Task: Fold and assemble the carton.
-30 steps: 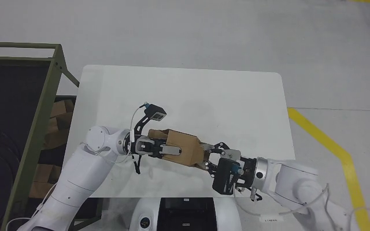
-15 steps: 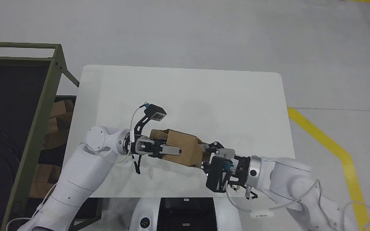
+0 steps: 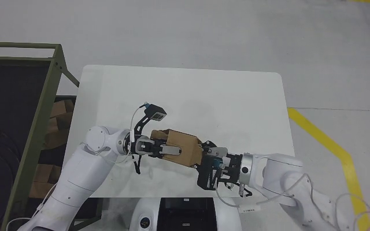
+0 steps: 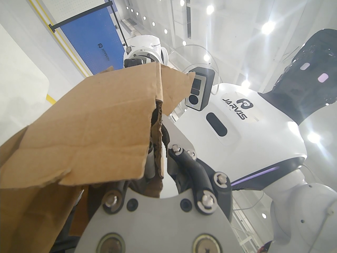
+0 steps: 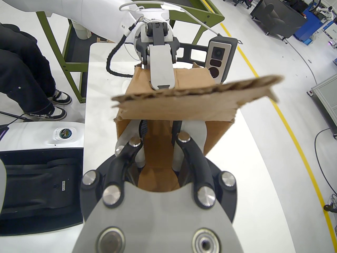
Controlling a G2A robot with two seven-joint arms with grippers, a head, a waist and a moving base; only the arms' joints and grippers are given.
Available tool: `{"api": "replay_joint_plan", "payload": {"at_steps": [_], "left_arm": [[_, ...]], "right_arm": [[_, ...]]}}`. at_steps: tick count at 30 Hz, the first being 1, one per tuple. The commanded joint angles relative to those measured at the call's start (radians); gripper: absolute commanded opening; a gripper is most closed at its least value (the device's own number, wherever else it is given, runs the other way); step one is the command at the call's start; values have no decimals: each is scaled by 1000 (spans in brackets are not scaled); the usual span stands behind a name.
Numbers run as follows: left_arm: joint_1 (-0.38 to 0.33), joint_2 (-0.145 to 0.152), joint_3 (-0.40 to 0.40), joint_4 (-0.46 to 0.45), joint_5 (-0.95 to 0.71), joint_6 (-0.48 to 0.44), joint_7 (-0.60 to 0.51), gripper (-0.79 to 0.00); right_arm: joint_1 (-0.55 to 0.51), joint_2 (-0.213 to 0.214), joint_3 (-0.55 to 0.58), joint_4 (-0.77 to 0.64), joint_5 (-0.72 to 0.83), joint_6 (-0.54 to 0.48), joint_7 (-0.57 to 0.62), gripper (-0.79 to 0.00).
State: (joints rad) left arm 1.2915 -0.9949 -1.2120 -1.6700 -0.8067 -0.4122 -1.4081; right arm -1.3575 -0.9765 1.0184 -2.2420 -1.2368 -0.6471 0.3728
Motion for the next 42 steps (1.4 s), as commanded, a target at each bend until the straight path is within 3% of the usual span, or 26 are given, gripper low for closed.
{"api": "replay_joint_plan", "payload": {"at_steps": [1,13,24,34,36,37,42], "left_arm": [[0,0,0,0,0,0,0,-785],[0,-1,-3,0,2,1,-1,-785],[1,-1,-5,0,6,-2,2,-785],[26,4,-34,0,154,-123,123,-785],[32,4,-31,-11,170,-142,142,-785],[33,5,-31,-15,179,-150,150,-785],[40,8,-26,-32,203,-190,190,-785]], "right_arm": [[5,-1,-3,2,5,1,4,-588],[-12,1,34,5,34,-8,-8,-597],[-126,25,169,12,72,-99,-138,-551],[-298,44,355,24,157,-145,-344,-366],[-327,45,380,26,165,-131,-358,-154],[-340,45,384,21,176,-124,-365,0],[-369,44,383,-11,231,-109,-353,0]]}}
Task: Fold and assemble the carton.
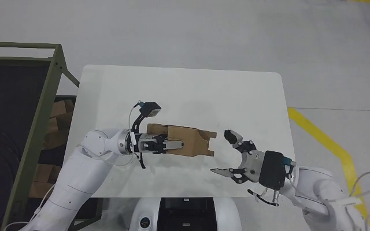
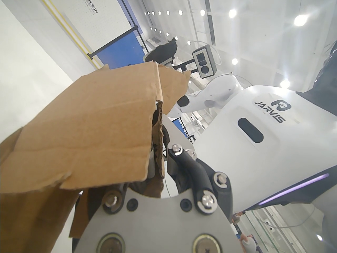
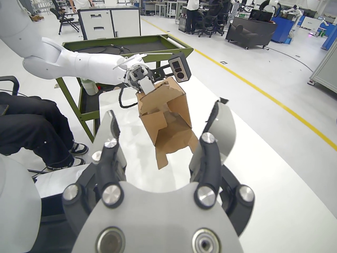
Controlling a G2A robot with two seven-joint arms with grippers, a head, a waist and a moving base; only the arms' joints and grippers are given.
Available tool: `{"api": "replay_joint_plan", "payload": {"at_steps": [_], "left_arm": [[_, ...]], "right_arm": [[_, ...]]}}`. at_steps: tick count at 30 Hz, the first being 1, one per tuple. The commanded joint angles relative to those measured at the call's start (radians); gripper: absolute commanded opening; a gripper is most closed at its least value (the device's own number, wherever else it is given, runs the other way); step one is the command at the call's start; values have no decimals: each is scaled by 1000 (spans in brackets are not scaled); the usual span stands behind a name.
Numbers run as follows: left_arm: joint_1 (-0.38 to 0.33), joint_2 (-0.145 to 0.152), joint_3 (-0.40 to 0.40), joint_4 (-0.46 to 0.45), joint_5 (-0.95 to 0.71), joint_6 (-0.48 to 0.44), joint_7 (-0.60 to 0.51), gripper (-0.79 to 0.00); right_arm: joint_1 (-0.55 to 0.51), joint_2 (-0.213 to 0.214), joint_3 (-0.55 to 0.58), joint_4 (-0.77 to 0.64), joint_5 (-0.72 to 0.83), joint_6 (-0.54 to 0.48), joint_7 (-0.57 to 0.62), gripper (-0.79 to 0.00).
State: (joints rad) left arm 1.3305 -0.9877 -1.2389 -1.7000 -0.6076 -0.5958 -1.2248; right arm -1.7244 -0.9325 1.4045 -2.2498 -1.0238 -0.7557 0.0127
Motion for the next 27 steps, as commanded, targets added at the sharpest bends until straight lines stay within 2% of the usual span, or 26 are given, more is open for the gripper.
{"api": "replay_joint_plan", "payload": {"at_steps": [1,12,19,27], "left_arm": [[1,2,1,-5,11,-14,15,-785],[11,18,17,-22,77,-67,68,-785],[3,27,30,-1,98,-83,83,-785],[5,37,36,0,95,-98,99,-785]], "right_arm": [[-1,0,-3,-9,32,4,19,0],[15,-4,-28,-100,89,166,225,0],[101,-16,-109,-100,89,267,336,0],[144,-26,-133,-81,111,362,379,0]]}}
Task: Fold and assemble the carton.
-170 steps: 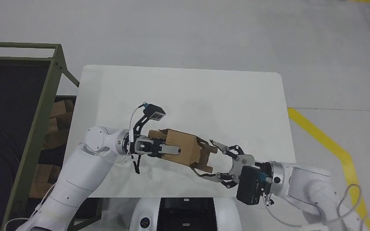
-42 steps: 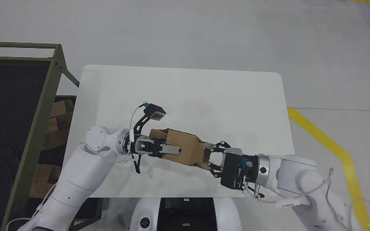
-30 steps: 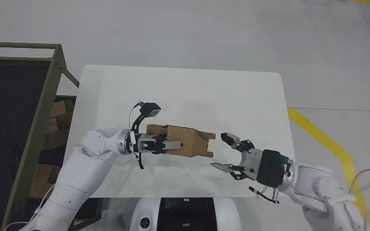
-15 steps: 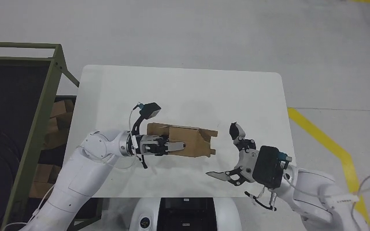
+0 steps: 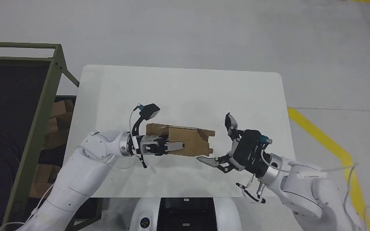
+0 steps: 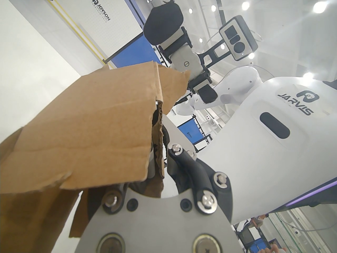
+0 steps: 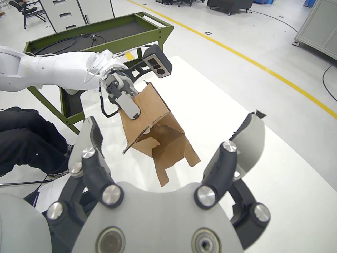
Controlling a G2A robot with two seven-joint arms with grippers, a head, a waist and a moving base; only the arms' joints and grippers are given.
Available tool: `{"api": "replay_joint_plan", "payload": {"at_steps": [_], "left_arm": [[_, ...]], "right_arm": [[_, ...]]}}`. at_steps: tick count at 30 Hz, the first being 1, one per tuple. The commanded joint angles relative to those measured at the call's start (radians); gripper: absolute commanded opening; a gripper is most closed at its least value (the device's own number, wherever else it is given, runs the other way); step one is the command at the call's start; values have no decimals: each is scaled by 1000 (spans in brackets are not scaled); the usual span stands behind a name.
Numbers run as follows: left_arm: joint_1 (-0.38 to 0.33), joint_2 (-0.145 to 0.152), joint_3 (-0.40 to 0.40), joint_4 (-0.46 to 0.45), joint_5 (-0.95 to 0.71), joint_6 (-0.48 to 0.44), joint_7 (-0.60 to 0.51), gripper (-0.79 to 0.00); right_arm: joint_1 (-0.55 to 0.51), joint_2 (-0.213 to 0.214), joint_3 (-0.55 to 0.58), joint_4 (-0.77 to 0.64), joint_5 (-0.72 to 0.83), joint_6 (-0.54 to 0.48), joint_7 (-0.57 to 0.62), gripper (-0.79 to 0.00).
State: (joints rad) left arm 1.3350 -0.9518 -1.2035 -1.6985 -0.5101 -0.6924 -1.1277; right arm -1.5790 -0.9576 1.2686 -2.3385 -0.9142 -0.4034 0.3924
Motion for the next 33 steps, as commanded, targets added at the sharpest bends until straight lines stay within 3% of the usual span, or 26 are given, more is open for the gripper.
{"api": "replay_joint_plan", "payload": {"at_steps": [1,18,33], "left_arm": [[1,3,2,-2,-4,-3,3,-785],[-20,27,44,-27,-15,-16,16,-785],[-34,54,79,-37,-19,-42,42,-785]], "right_arm": [[-4,-1,5,14,3,19,-2,0],[-6,-2,60,158,148,-104,-55,0],[88,-7,12,293,298,-202,37,0]]}}
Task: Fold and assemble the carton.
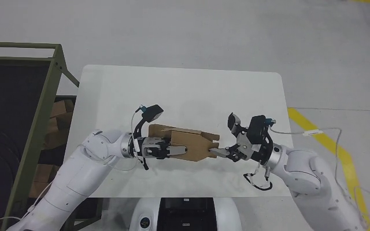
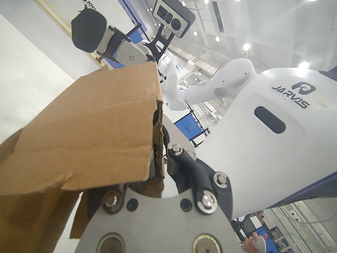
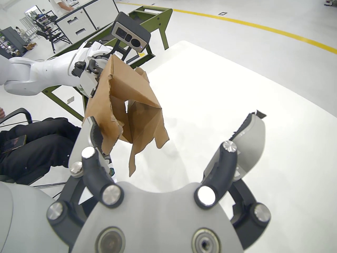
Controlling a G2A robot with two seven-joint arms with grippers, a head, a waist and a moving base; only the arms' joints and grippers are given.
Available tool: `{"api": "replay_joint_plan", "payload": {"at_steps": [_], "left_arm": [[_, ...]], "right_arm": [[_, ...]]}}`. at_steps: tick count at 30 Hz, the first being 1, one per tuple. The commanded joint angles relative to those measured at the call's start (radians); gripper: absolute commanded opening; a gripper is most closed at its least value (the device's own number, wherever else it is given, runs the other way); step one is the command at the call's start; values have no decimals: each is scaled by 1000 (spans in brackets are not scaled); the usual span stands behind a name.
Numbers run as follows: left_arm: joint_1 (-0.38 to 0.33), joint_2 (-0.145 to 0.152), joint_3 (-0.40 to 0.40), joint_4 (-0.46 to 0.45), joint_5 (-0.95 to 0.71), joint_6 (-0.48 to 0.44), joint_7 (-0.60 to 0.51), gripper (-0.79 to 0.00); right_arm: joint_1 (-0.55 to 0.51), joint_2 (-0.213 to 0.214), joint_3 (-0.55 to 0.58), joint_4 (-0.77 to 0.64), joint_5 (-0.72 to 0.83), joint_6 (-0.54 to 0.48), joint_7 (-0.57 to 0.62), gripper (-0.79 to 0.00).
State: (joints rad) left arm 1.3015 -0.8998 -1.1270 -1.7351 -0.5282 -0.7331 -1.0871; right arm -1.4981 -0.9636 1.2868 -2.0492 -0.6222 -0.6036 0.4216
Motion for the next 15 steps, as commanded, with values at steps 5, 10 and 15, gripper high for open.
{"api": "replay_joint_plan", "payload": {"at_steps": [5,10,15], "left_arm": [[-4,11,12,-3,-1,-10,10,-785],[-6,21,20,-5,-3,-19,19,-785],[-8,30,28,-6,-3,-28,28,-785]], "right_arm": [[42,-4,-37,21,26,-4,38,0],[61,-7,-42,39,40,-6,30,0],[59,-6,-35,52,47,-17,27,0]]}}
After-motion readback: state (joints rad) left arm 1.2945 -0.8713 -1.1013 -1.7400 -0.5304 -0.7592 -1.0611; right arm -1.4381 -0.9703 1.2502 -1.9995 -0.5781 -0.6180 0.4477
